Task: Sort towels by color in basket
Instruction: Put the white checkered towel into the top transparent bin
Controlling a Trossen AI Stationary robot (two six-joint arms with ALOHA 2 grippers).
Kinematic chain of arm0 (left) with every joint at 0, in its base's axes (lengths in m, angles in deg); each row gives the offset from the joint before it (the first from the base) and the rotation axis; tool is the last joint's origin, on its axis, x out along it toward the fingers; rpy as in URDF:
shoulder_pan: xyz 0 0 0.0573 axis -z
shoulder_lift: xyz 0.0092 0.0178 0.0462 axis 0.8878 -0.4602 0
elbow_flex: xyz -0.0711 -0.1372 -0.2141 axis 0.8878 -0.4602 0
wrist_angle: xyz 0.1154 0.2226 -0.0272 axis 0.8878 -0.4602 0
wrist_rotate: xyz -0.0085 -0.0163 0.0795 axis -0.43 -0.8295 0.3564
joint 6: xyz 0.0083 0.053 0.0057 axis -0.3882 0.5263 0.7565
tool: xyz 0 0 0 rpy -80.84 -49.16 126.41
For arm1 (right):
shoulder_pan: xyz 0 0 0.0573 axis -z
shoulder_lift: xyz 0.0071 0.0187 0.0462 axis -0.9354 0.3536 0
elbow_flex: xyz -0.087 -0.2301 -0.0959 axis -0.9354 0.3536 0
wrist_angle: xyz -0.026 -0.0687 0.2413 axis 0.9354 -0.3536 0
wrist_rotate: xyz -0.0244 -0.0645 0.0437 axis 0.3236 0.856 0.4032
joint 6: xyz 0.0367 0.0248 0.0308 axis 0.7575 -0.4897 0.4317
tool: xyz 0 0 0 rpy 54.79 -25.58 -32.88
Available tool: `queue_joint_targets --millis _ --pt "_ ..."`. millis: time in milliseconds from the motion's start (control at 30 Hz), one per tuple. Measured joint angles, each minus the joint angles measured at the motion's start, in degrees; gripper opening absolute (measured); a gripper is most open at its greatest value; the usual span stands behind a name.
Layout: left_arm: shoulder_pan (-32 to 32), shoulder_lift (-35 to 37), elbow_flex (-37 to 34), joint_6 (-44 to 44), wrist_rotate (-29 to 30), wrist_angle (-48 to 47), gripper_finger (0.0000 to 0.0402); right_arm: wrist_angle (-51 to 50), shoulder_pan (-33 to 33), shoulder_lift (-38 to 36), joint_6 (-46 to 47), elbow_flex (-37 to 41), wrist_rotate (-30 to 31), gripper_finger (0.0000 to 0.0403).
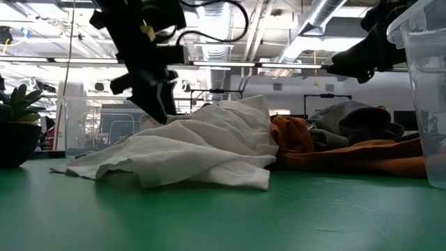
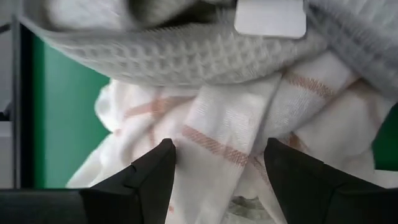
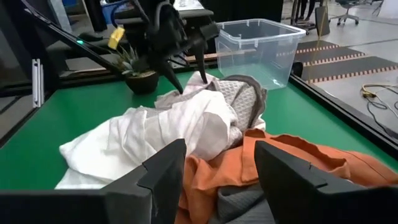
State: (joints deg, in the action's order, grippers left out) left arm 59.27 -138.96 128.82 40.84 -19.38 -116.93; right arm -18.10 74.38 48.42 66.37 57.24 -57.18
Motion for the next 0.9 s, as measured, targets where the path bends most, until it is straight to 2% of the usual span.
queue_joint_targets --millis 100,167,233,333,400,500,667,900 --pt "0.0 -1.7 0.0 -0.2 3.5 0.2 0.0232 1.1 -0.5 0.7 -0.1 0.0 0.0 0.0224" --pt "0.1 -1.7 0.0 0.4 6.2 0.2 0.0211 2.1 -0.6 1.4 -0.2 0.0 0.0 0.0223" --pt "0.2 -1.0 0.0 1.2 7.6 0.8 0.0165 3.0 -0.6 2.4 -0.2 0.0 0.0 0.0223" --pt "0.2 0.8 0.0 0.7 7.7 1.4 0.0055 4.4 -0.6 3.8 -0.2 0.0 0.0 0.0223" --pt "0.2 2.5 0.0 -0.2 7.3 1.5 0.0017 4.4 -0.4 4.6 -0.2 0.0 0.0 0.0223" --pt "0.2 6.9 0.0 -1.0 6.0 2.4 0.0005 5.1 -0.5 5.7 -0.2 0.0 0.0 0.0223" --pt "0.2 18.1 0.0 -2.5 5.9 8.4 0.0003 7.6 -0.5 7.1 -0.1 0.0 0.0 0.0223" --pt "0.2 32.0 0.0 -0.5 6.0 28.5 0.0002 8.6 -0.5 7.1 -0.1 0.0 0.0 0.0223"
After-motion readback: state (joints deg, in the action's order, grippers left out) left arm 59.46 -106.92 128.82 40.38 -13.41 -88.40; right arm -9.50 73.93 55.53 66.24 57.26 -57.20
